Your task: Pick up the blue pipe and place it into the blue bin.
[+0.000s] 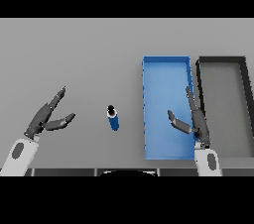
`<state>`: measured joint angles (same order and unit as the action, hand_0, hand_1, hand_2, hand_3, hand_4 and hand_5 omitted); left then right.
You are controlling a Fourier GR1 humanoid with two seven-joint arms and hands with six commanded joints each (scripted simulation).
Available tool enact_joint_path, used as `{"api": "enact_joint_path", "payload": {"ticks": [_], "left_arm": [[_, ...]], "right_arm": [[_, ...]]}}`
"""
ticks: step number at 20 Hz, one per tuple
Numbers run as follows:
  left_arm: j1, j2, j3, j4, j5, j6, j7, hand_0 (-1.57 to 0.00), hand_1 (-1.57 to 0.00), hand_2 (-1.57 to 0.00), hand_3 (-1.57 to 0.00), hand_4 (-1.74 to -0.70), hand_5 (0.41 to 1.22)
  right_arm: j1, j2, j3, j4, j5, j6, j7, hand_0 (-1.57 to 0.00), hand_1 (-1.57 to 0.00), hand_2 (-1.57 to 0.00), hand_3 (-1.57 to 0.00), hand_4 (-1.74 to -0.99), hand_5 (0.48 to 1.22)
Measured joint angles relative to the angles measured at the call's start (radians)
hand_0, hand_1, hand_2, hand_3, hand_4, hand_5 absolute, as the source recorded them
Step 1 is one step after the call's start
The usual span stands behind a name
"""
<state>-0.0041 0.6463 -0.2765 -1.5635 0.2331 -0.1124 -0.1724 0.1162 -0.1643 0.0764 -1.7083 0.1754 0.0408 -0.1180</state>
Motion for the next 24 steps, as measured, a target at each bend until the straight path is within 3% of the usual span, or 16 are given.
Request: {"api": "enact_joint_path", "payload": {"ticks": [4,9,11,13,18,21,24], "left_arm": [[0.026,-0.011,-0.092,-0.057,-0.019,-0.072,0.055,0.00,0.00,0.00,0.00,-1.11,0.497],[0.009,-0.062,-0.187,-0.095,-0.090,-0.075,0.122,0.00,0.00,0.00,0.00,-1.14,0.450],[0.003,-0.100,-0.214,-0.077,-0.107,-0.074,0.127,0.00,0.00,0.00,0.00,-1.15,0.451],[-0.027,-0.149,-0.237,-0.056,-0.123,-0.067,0.129,0.00,0.00,0.00,0.00,-1.15,0.456],[-0.100,-0.278,-0.265,0.051,-0.170,-0.024,0.123,0.00,0.00,0.00,0.00,-1.14,0.460],[-0.123,-0.311,-0.272,0.105,-0.181,-0.029,0.085,0.00,0.00,0.00,0.00,-1.10,0.448],[-0.148,-0.341,-0.296,0.150,-0.241,0.005,0.110,0.00,0.00,0.00,0.00,-1.05,0.418]], "right_arm": [[-0.012,0.006,0.006,0.021,0.000,0.007,0.011,0.00,0.00,0.00,0.00,-1.164,0.617],[-0.010,0.011,0.001,0.012,-0.006,0.001,0.033,0.00,0.00,0.00,0.00,-1.197,0.615],[0.006,0.009,0.001,0.002,-0.008,0.005,0.005,0.00,0.00,0.00,0.00,-1.213,0.625],[-0.018,0.015,0.000,0.006,-0.012,0.002,0.030,0.00,0.00,0.00,0.00,-1.217,0.626],[0.017,0.005,-0.003,-0.009,-0.012,0.008,0.026,0.00,0.00,0.00,0.00,-1.205,0.625],[0.028,0.003,-0.006,-0.021,-0.019,0.012,0.006,0.00,0.00,0.00,0.00,-1.215,0.637],[0.018,0.001,-0.013,-0.012,-0.027,0.013,0.023,0.00,0.00,0.00,0.00,-1.221,0.645]]}}
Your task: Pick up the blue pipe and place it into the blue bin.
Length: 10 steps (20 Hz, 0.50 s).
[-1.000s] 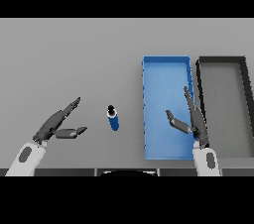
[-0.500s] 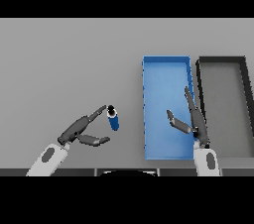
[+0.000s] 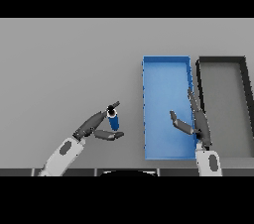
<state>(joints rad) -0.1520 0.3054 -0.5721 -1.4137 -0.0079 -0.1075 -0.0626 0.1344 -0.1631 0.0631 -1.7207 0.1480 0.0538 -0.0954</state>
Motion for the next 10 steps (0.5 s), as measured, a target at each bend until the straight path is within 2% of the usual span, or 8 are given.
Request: {"api": "enact_joint_path", "payload": {"ticks": [1,4,6,7,8,10], "left_arm": [[-0.011,-0.012,-0.006,0.014,-0.009,0.003,0.005,0.00,0.00,0.00,0.00,-1.06,0.420],[-0.025,-0.057,-0.002,0.051,0.017,-0.011,-0.036,0.00,0.00,0.00,0.00,-1.11,0.463],[-0.034,-0.084,0.005,0.066,0.033,-0.009,-0.049,0.00,-0.04,-0.15,-0.12,-1.19,0.550],[-0.036,-0.108,0.008,0.079,0.047,-0.009,-0.052,-0.01,-0.16,-0.31,-0.28,-1.24,0.613],[-0.027,-0.115,0.016,0.080,0.065,-0.014,-0.074,-0.12,-0.32,-0.49,-0.53,-1.28,0.735],[-0.009,-0.126,0.027,0.075,0.098,-0.024,-0.100,-0.60,-0.75,-0.87,-0.91,-1.44,0.910]], "right_arm": [[-0.001,0.002,0.004,0.002,0.009,-0.004,-0.009,0.00,0.00,0.00,0.00,-1.214,0.645],[0.010,-0.009,0.001,-0.005,0.022,-0.010,-0.023,0.00,0.00,0.00,0.00,-1.207,0.650],[0.004,-0.008,0.002,0.005,0.021,-0.007,-0.016,0.00,0.00,0.00,0.00,-1.213,0.655],[0.006,-0.012,0.000,0.002,0.019,-0.005,-0.023,0.00,0.00,0.00,0.00,-1.217,0.655],[0.008,-0.005,0.003,-0.002,0.015,-0.003,-0.028,0.00,0.00,0.00,0.00,-1.220,0.656],[0.013,-0.008,0.001,-0.006,0.008,0.002,-0.028,0.00,0.00,0.00,0.00,-1.219,0.657]]}}
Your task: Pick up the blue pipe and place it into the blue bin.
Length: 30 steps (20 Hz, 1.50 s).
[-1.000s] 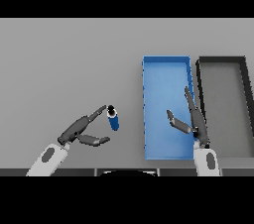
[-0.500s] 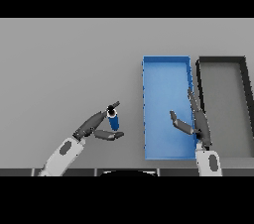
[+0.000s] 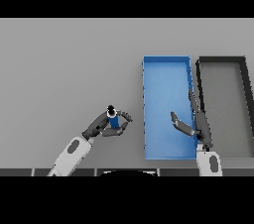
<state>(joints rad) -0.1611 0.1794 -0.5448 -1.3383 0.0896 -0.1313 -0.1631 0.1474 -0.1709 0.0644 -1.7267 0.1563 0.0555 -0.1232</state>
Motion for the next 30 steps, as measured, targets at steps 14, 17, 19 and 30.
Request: {"api": "enact_joint_path", "payload": {"ticks": [14,17,19,30], "left_arm": [[-0.017,-0.069,-0.005,-0.121,-0.057,0.046,-0.028,-1.53,-1.53,-1.54,-1.54,-1.47,1.207],[-0.037,-0.070,-0.001,-0.197,-0.039,0.023,0.019,-1.55,-1.55,-1.56,-1.55,-1.47,1.214],[-0.059,-0.082,-0.005,-0.228,-0.041,0.010,0.035,-1.56,-1.56,-1.56,-1.56,-1.47,1.217],[-0.074,-0.113,0.009,-0.251,-0.080,-0.037,0.108,-1.57,-1.57,-1.57,-1.57,-1.47,1.220]], "right_arm": [[-0.033,0.003,-0.015,0.016,-0.028,0.006,0.042,0.00,0.00,0.00,0.00,-1.220,0.638],[-0.038,0.004,-0.003,0.027,0.002,-0.003,0.038,0.00,0.00,0.00,0.00,-1.194,0.642],[-0.030,0.002,0.001,0.024,0.010,-0.003,0.024,0.00,0.00,0.00,0.00,-1.176,0.643],[0.189,0.091,0.042,-0.146,0.140,-0.154,-0.023,0.00,0.00,0.00,0.00,-1.188,0.643]]}}
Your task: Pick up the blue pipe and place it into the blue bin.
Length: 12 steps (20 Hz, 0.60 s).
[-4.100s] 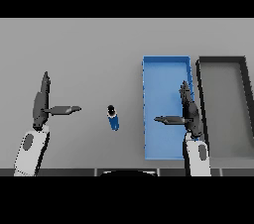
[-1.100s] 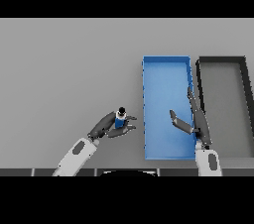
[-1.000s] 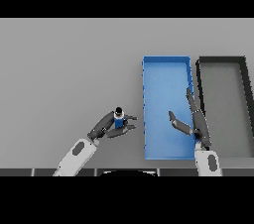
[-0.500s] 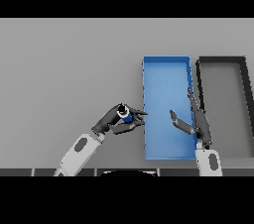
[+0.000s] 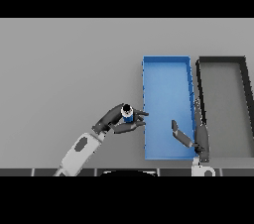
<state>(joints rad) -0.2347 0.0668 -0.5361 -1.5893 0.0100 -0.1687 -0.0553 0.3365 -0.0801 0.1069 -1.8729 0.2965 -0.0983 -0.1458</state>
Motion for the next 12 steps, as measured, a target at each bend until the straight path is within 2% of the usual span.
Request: {"api": "enact_joint_path", "payload": {"ticks": [1,2,4,5,6,7,8,9,12], "left_arm": [[0.010,0.003,-0.002,-0.016,-0.002,-0.004,0.001,-1.57,-1.57,-1.57,-1.57,-1.47,1.220],[0.009,0.008,0.010,-0.010,0.000,-0.010,0.004,-1.57,-1.57,-1.57,-1.57,-1.47,1.220],[0.011,-0.006,0.005,0.000,-0.013,-0.022,-0.004,-1.57,-1.57,-1.57,-1.57,-1.47,1.221],[0.010,-0.018,0.000,0.004,-0.024,-0.022,-0.002,-1.57,-1.57,-1.57,-1.57,-1.47,1.221],[0.015,-0.012,0.003,-0.003,-0.027,-0.030,-0.009,-1.57,-1.57,-1.57,-1.57,-1.47,1.221],[0.011,-0.014,0.012,-0.008,-0.021,-0.035,-0.006,-1.57,-1.57,-1.57,-1.57,-1.47,1.221],[0.017,-0.022,0.010,-0.010,-0.026,-0.037,-0.001,-1.57,-1.57,-1.57,-1.57,-1.47,1.221],[0.013,-0.024,0.017,-0.010,-0.026,-0.041,0.002,-1.57,-1.57,-1.57,-1.57,-1.47,1.221],[0.020,-0.028,0.021,-0.018,-0.026,-0.060,0.004,-1.57,-1.57,-1.57,-1.57,-1.47,1.221]], "right_arm": [[0.068,0.023,0.011,-0.045,0.034,-0.036,-0.004,0.00,0.00,0.00,0.00,-1.191,0.642],[0.090,0.043,0.024,-0.069,0.063,-0.059,0.024,0.00,0.00,0.00,0.00,-1.184,0.642],[0.116,0.057,0.035,-0.129,0.079,-0.073,0.035,0.00,0.00,-0.04,0.00,-1.195,0.648],[0.118,0.047,0.027,-0.156,0.008,-0.034,0.001,0.00,-0.01,-0.07,0.00,-1.198,0.641],[0.107,0.050,0.032,-0.184,-0.071,0.014,-0.006,0.00,-0.02,-0.09,0.00,-1.202,0.624],[0.112,0.032,0.045,-0.219,-0.133,0.078,0.021,0.00,-0.03,-0.11,0.00,-1.209,0.609],[0.091,0.006,0.046,-0.225,-0.165,0.122,0.107,0.00,-0.03,-0.12,0.00,-1.215,0.607],[0.074,-0.021,0.052,-0.232,-0.202,0.174,0.169,0.00,-0.02,-0.12,0.00,-1.224,0.600],[-0.032,-0.077,0.066,-0.273,-0.302,0.275,0.301,0.00,-0.01,-0.11,0.00,-1.247,0.568]]}}
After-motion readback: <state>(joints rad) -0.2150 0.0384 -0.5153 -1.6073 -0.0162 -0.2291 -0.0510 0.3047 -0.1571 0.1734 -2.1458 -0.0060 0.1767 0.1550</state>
